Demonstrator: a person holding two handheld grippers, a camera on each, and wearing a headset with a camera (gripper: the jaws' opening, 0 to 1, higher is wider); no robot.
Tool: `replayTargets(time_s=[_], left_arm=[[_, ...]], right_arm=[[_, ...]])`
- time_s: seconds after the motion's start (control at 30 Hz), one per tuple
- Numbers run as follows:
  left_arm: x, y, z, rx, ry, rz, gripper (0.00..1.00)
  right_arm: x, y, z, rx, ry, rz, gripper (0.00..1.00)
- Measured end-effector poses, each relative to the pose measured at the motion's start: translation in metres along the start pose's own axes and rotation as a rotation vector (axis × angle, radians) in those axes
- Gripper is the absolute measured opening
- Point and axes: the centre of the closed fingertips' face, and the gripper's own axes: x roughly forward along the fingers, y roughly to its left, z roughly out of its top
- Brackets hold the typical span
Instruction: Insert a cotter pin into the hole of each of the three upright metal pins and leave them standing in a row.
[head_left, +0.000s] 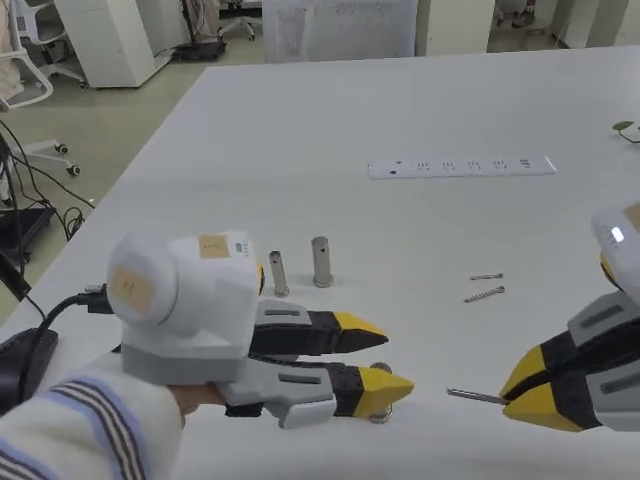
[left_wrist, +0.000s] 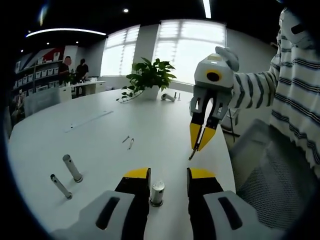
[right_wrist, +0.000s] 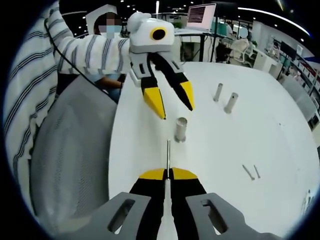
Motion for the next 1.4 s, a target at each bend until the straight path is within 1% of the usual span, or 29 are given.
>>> replayTargets(time_s=[0.13, 0.3, 0.33, 0.37, 0.4, 0.5, 0.63, 0.77, 0.83, 0.9, 0.93, 1.03, 1.33, 1.4], left_arm=[[-0.001, 0.006, -0.011, 0.001, 0.037, 0.011, 0.28], [0.002, 0.009, -0.025, -0.007, 0.071, 0.021, 0.28], [0.003, 0.010, -0.027, -0.010, 0.076, 0.027, 0.28], [0.003, 0.014, -0.031, -0.018, 0.080, 0.048, 0.27], [0.004, 0.015, -0.033, -0.021, 0.083, 0.054, 0.27], [0.006, 0.015, -0.036, -0.038, 0.083, 0.060, 0.26], [0.010, 0.013, -0.043, -0.063, 0.099, 0.066, 0.25], [0.015, 0.012, -0.049, -0.072, 0.115, 0.081, 0.24], [0.017, 0.016, -0.050, -0.094, 0.114, 0.105, 0.24], [0.018, 0.020, -0.052, -0.155, 0.112, 0.148, 0.22], [0.019, 0.018, -0.051, -0.144, 0.105, 0.133, 0.21], [0.022, 0.015, -0.051, -0.157, 0.102, 0.139, 0.21], [0.023, 0.018, -0.055, -0.194, 0.108, 0.182, 0.15], [0.023, 0.018, -0.056, -0.192, 0.112, 0.187, 0.14]], right_arm=[[0.004, 0.000, 0.000, 0.009, 0.003, -0.011, 0.03], [0.008, 0.000, -0.002, 0.023, 0.008, -0.020, 0.03], [0.009, 0.000, -0.002, 0.027, 0.008, -0.021, 0.03], [0.010, 0.000, -0.002, 0.033, 0.007, -0.021, 0.03], [0.010, -0.001, -0.002, 0.036, 0.006, -0.022, 0.03], [0.012, -0.002, -0.003, 0.047, 0.004, -0.029, 0.03], [0.013, -0.003, -0.003, 0.057, 0.002, -0.032, 0.03], [0.013, -0.005, -0.003, 0.060, 0.002, -0.037, 0.03], [0.012, -0.006, -0.002, 0.061, -0.001, -0.038, 0.03], [0.012, -0.006, -0.002, 0.061, -0.001, -0.038, 0.03], [0.012, -0.006, -0.001, 0.060, -0.004, -0.036, 0.03], [0.012, -0.006, 0.000, 0.062, -0.009, -0.036, 0.03], [0.013, -0.006, 0.002, 0.060, -0.017, -0.031, 0.03], [0.013, -0.005, 0.002, 0.059, -0.017, -0.029, 0.03]])
